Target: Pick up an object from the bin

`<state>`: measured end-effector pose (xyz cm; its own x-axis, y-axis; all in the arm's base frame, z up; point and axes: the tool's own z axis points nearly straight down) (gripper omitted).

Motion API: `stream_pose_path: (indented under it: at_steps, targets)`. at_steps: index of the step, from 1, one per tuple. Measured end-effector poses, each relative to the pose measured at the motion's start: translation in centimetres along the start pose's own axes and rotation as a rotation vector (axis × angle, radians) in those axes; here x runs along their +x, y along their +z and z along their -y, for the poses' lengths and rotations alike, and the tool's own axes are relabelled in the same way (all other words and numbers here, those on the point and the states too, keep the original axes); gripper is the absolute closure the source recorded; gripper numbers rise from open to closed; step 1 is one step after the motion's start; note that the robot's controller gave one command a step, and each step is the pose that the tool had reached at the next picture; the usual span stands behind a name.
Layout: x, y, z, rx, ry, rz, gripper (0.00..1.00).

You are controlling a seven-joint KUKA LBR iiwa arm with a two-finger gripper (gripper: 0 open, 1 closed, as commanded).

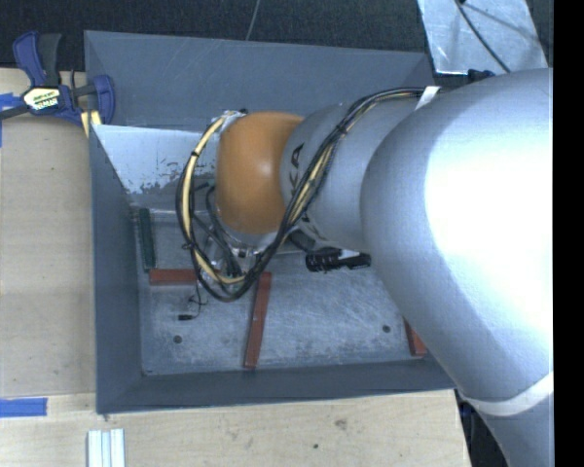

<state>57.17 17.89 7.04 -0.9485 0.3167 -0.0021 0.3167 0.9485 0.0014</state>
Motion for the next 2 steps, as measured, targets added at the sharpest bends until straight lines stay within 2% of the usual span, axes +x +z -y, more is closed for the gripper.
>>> stream_pose_path:
  at_steps: [1,2]
  targets:
    - [1.7,0.0,0.2,0.003,0.019,0.0,0.0]
    - [1.7,-0.1,-2.6,-0.002,-0.042,0.001,1.0]
